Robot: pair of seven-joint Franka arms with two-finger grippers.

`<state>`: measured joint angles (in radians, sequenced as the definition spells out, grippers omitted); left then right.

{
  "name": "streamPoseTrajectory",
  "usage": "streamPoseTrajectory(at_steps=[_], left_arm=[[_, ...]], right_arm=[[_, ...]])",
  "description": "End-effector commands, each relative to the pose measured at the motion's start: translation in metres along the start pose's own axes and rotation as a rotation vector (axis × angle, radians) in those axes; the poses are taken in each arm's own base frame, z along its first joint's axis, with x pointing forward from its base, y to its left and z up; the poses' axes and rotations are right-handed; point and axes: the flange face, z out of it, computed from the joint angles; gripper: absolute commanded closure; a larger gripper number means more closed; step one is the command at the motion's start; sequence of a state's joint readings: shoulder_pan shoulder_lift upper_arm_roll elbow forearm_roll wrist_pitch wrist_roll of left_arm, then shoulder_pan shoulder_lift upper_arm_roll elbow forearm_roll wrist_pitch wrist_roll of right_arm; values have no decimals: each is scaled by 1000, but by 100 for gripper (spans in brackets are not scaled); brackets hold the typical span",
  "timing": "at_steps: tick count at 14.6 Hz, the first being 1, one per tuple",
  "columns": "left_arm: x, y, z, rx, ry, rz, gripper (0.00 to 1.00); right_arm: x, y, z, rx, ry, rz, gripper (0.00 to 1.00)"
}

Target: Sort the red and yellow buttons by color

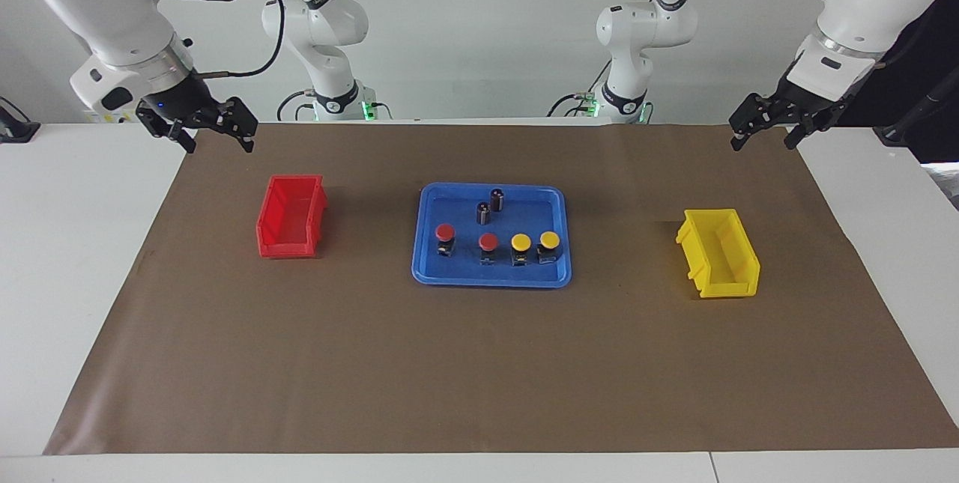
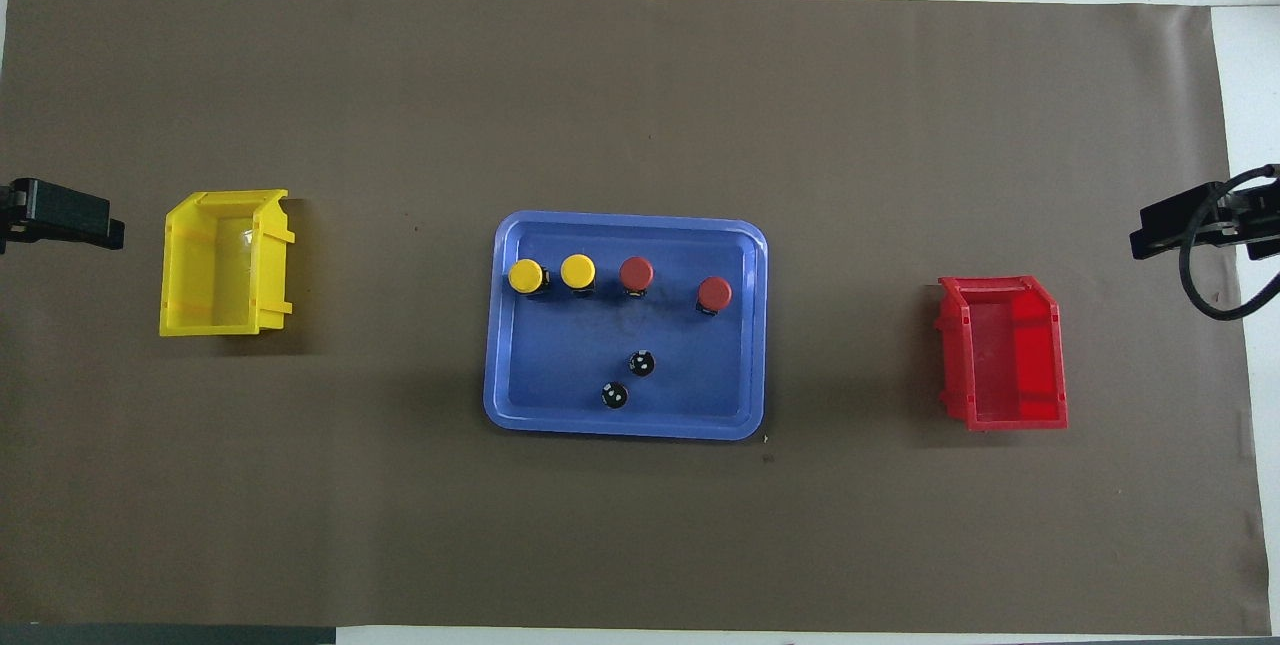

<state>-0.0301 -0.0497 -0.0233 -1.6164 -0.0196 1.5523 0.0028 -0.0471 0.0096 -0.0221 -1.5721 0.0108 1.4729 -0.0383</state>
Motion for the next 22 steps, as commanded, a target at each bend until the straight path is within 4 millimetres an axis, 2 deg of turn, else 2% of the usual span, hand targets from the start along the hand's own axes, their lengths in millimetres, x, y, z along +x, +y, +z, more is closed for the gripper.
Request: streamPoseTrajectory(at_steps=[1, 5, 6, 7, 8, 10, 11, 12, 13, 15, 17, 18, 19, 21, 22], left_arm=[[-2, -2, 1, 1, -2, 4, 0], [-2, -3, 1, 1, -2, 2, 0], [-2, -3, 1, 1, -2, 1, 0], [-1, -2, 2, 1, -4, 4, 0], [-1, -3, 2, 1, -4, 2, 0], [-1, -2, 2, 1, -4, 2, 0], [-2, -1, 1, 1, -4, 2, 0], [-2, -1, 2, 1, -5, 2, 0], [-2, -1, 1, 1, -2, 2, 0], [-2, -1, 1, 1, -4, 2, 0], [-2, -1, 2, 1, -5, 2, 0], [-2, -2, 2, 1, -7, -1, 0], [-2, 1, 2, 3, -7, 0, 0], [-2, -2, 2, 7, -4, -9, 0], [-2, -2, 2, 7, -8, -10, 0]], right_arm=[[-3, -1, -5, -21, 11, -20, 0], [6, 3, -23, -15, 16, -3, 0], [17, -9, -14, -13, 6, -5, 0], [25, -37, -5, -21, -3, 15, 0], [29, -77, 5, -33, -14, 24, 0], [44, -123, 17, -22, 26, 52, 0], [49, -161, 26, -7, 66, 76, 0], [54, -196, 45, -6, 69, 101, 0], [63, -221, 66, -5, 75, 121, 0], [63, -260, 105, 8, 98, 104, 0], [58, -278, 148, 23, 131, 94, 0], [48, -303, 171, 28, 140, 68, 0], [45, -311, 185, 27, 141, 73, 0], [45, -314, 206, 23, 136, 71, 0], [38, -330, 220, 24, 138, 43, 0]])
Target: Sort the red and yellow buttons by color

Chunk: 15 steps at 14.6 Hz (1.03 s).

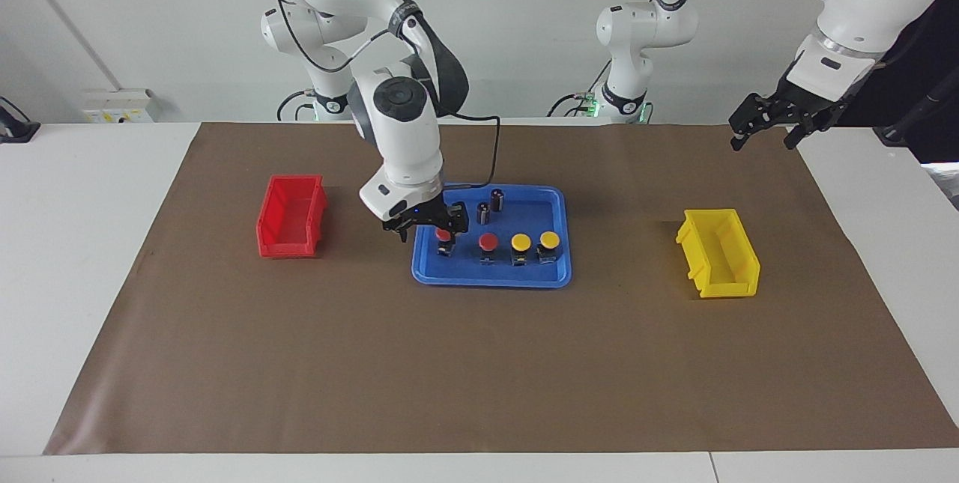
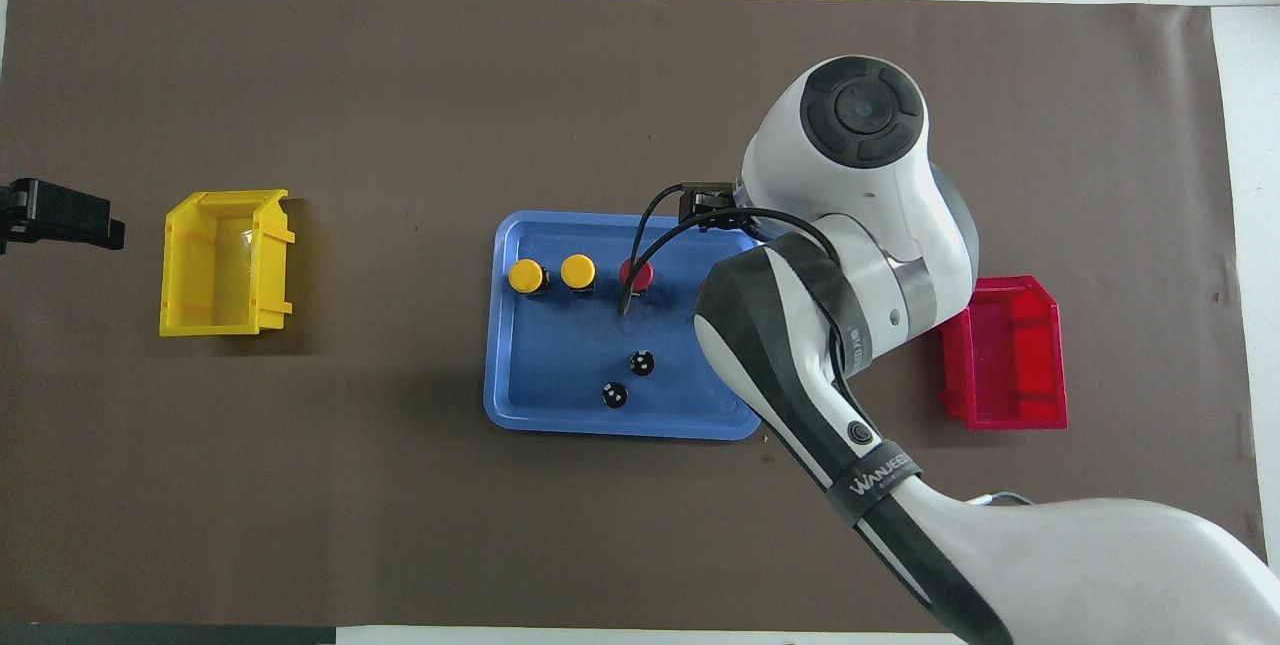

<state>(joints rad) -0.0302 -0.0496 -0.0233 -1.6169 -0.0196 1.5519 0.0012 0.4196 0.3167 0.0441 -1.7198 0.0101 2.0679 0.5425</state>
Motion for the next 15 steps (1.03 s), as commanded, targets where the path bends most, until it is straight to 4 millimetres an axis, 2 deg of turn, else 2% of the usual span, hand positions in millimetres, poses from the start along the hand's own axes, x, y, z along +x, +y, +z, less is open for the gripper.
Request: streamPoseTrajectory(at_steps=[1, 2, 8, 15], left_arm=[[-3, -3, 4, 9, -12, -9, 0], [-3, -3, 5, 9, -14, -9, 0], [-5, -3, 6, 9, -15, -8, 0], [-5, -3, 12, 9, -8, -11, 0]], right_arm=[[-21, -12, 26, -11, 4, -29, 1], [-25, -12, 36, -20, -5, -32, 3], [-32, -8, 50, -31, -24, -32, 20], [-35, -7, 56, -36, -30, -34, 27]])
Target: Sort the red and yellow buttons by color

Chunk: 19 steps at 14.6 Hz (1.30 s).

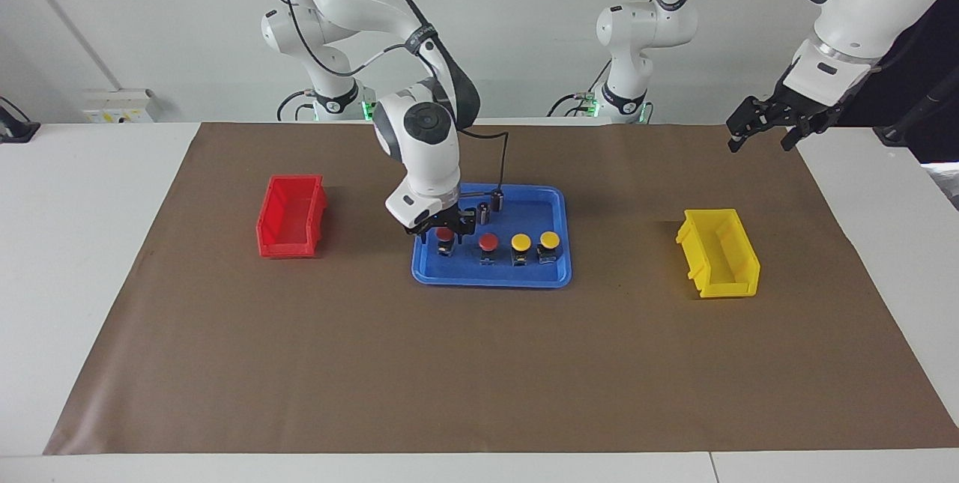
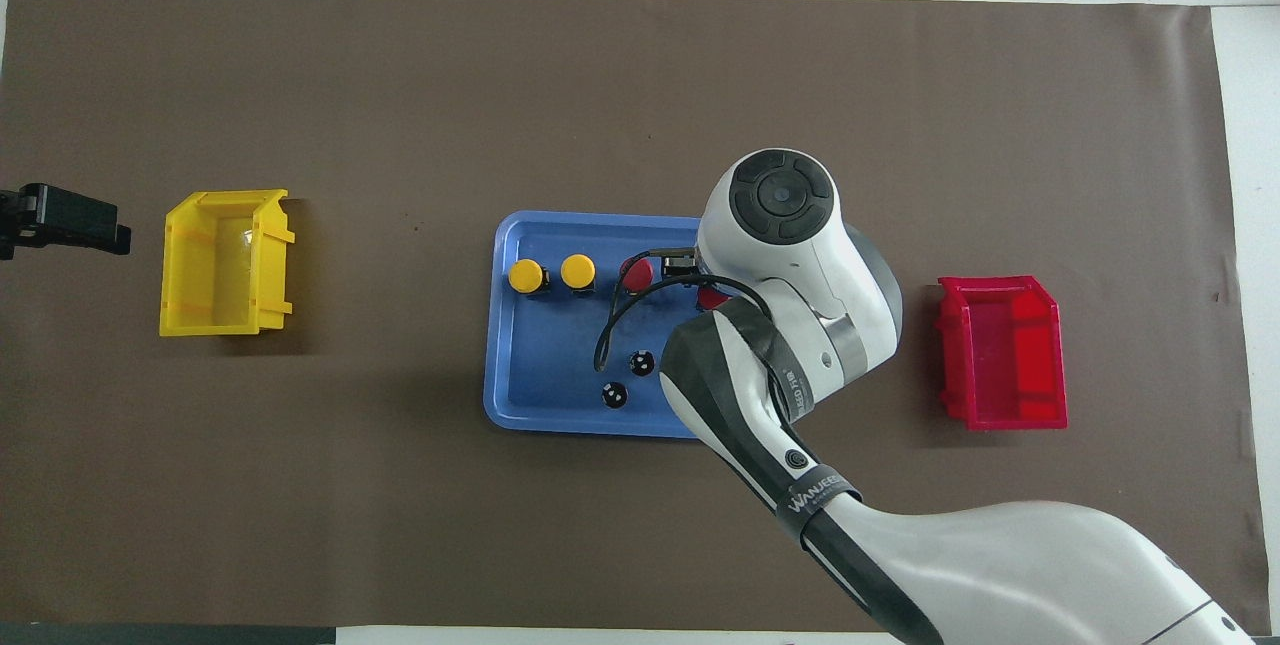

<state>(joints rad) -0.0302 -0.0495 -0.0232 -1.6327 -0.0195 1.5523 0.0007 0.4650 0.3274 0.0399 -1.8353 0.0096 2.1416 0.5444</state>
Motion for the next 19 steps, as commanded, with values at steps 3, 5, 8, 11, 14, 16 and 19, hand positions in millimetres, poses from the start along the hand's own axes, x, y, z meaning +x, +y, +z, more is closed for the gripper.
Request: streamPoseTrajectory(at_steps=[3, 5, 8, 11, 14, 16, 19], left_arm=[[-5, 53, 49, -2, 66, -51, 0], [-3, 128, 90, -23, 106, -123, 0], [4, 197, 137, -37, 104, -140, 0], [9, 230, 168, -46, 104, -149, 0], [7, 251, 190, -54, 104, -177, 8], [5, 266, 203, -62, 109, -204, 19], [6, 283, 230, -73, 116, -227, 28]], right_arm=[[-10, -3, 5, -10, 9, -8, 31], [-12, -6, 4, -7, 9, -11, 31], [-14, -6, 6, -10, 2, -15, 31], [-17, -4, 9, -14, -11, -17, 51], [-9, 1, 1, 0, -8, 3, 74], [7, 15, -25, 7, -2, 31, 78], [31, 83, -81, 32, 19, 16, 78]])
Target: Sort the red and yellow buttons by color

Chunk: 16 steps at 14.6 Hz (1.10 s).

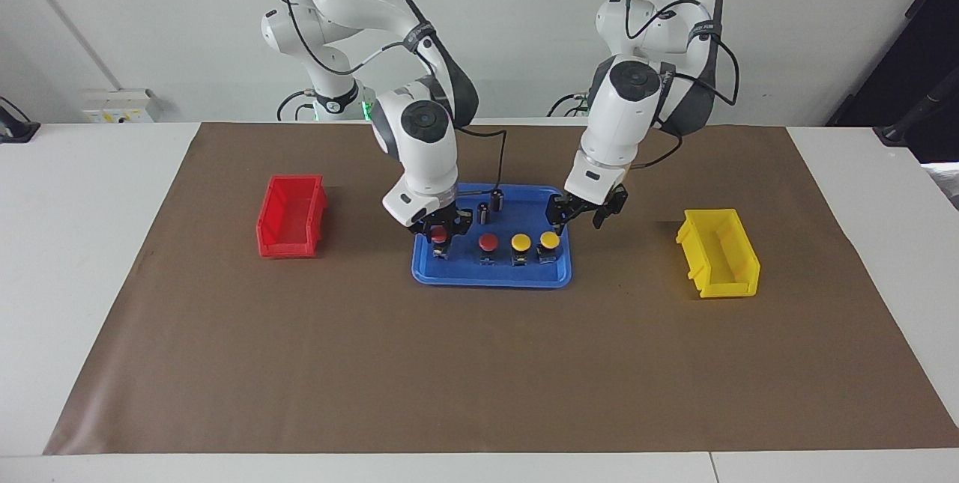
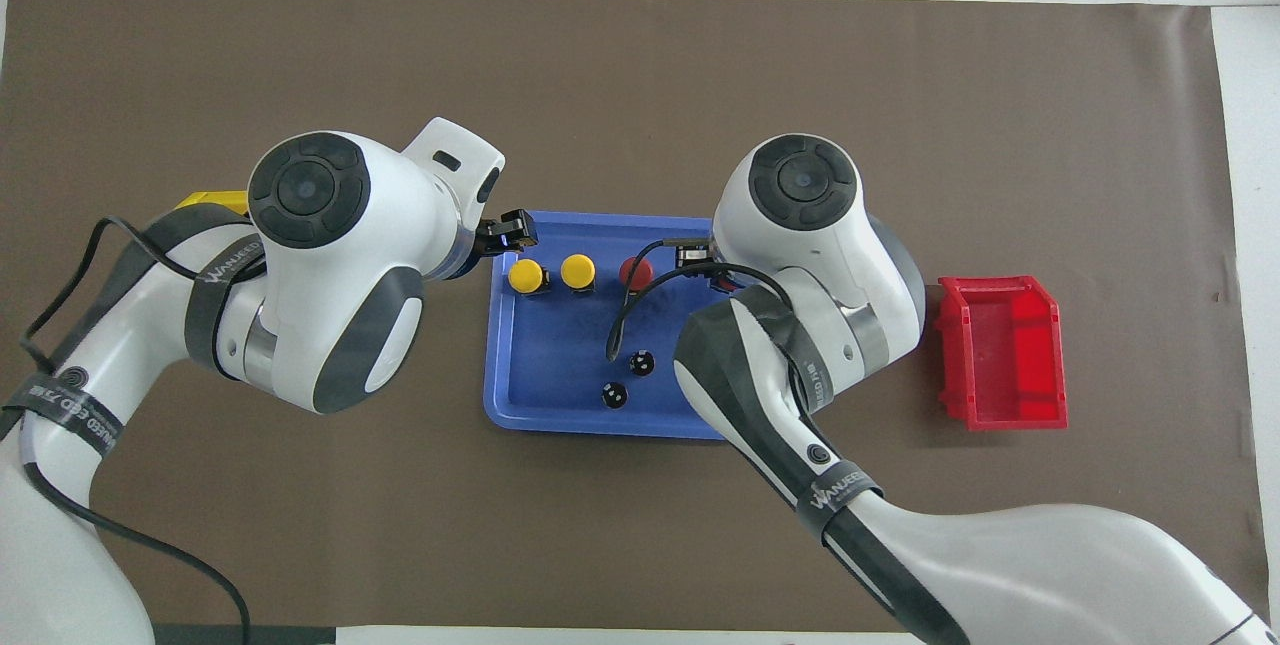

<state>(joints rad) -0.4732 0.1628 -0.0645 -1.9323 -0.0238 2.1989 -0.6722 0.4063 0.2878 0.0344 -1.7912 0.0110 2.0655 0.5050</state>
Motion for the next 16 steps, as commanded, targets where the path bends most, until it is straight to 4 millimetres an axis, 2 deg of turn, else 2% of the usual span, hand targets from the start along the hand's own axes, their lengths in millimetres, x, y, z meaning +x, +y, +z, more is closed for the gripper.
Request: streamPoseTrajectory(at_steps=[1, 2, 4, 6, 8, 11, 12, 14, 16], left_arm=[[-4, 7, 21, -7, 14, -28, 29], [-6, 6, 27, 0, 6, -27, 30], [-13, 6, 37, -1, 6, -20, 30], [-18, 9, 43, -1, 5, -11, 31], [-21, 10, 46, 5, -3, -8, 32], [-28, 13, 48, 10, -11, 1, 35], [-28, 13, 48, 10, -11, -2, 40], [-28, 14, 48, 9, -10, -2, 57], [-28, 13, 48, 9, -9, -3, 75]], right_arm=[[15, 71, -56, 32, 8, -22, 78], [11, 93, -67, 24, -7, -43, 78], [2, 151, -78, 14, -34, -52, 77], [-21, 188, -75, 11, -43, -24, 77], [-39, 213, -63, 2, -66, 0, 77], [-50, 243, -51, -2, -85, 19, 77], [-52, 254, -47, 0, -92, 16, 77], [-54, 275, -46, 3, -104, 21, 77], [-61, 281, -37, 2, -111, 21, 77]])
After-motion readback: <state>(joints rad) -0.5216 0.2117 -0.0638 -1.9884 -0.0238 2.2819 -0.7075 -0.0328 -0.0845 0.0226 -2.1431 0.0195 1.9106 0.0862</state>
